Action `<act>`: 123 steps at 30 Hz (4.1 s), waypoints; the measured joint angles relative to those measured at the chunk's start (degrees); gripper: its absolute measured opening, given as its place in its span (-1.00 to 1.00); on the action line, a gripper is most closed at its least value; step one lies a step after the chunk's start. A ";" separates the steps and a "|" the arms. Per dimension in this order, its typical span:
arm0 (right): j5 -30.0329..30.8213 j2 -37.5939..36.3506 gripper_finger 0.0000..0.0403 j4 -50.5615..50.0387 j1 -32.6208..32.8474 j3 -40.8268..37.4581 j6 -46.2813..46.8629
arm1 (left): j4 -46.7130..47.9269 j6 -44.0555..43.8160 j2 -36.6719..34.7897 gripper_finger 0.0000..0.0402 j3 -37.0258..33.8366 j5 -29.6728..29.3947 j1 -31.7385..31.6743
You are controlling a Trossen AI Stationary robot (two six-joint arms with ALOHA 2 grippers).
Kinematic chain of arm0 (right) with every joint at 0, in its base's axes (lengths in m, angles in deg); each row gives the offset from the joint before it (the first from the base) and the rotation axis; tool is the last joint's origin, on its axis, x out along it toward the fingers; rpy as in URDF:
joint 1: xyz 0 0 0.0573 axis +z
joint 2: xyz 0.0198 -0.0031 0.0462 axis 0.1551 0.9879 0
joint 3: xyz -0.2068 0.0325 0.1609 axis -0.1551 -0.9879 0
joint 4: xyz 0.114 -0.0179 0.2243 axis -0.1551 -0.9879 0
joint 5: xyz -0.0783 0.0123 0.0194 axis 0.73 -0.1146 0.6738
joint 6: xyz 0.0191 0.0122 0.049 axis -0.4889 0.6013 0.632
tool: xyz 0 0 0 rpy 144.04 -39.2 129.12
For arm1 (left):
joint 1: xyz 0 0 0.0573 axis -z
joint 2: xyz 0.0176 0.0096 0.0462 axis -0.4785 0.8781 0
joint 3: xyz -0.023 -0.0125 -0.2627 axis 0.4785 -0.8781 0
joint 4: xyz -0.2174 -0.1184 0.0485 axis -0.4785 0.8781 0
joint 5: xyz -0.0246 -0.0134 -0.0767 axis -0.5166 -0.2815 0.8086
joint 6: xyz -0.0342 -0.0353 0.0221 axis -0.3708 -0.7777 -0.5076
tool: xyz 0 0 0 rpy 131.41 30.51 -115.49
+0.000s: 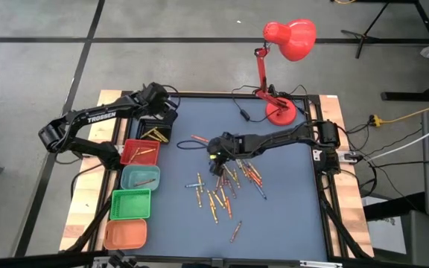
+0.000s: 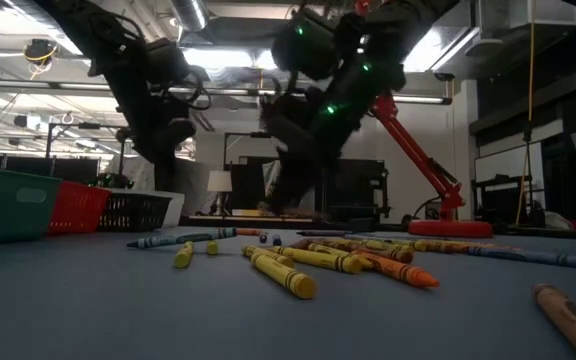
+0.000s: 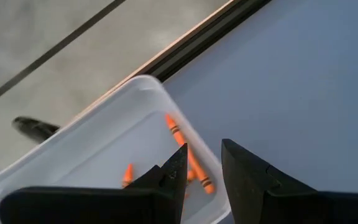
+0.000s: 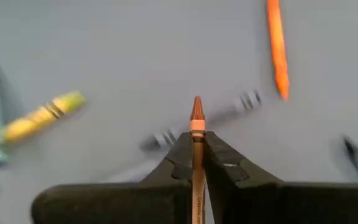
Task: Sort crayons
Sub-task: Put the brown crayon into the blue bin, then put the orange crayon into the transparent bin
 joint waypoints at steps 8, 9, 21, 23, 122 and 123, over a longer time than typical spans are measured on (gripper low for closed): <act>-9.83 0.12 -0.91 21.72 0.09 1.22 -3.22 | -0.58 0.02 0.00 -0.59 0.00 1.40 0.00; -10.99 0.36 -0.91 24.91 0.11 1.22 -3.22 | -0.56 0.02 0.00 -0.59 0.00 1.62 0.00; -18.74 11.64 -0.91 51.80 2.17 8.34 -6.42 | -0.51 0.03 0.00 -0.59 0.00 2.83 0.00; -19.64 13.88 -0.91 50.81 2.84 12.11 -8.39 | -0.50 0.02 0.00 -0.59 0.00 2.83 0.00; -20.56 10.05 -0.42 -34.84 4.46 41.94 -31.89 | -6.03 7.76 0.00 -0.59 0.00 20.25 13.41; -20.56 9.61 -0.42 -37.05 4.46 41.94 -31.89 | -6.06 7.98 0.00 -0.59 0.00 20.30 14.17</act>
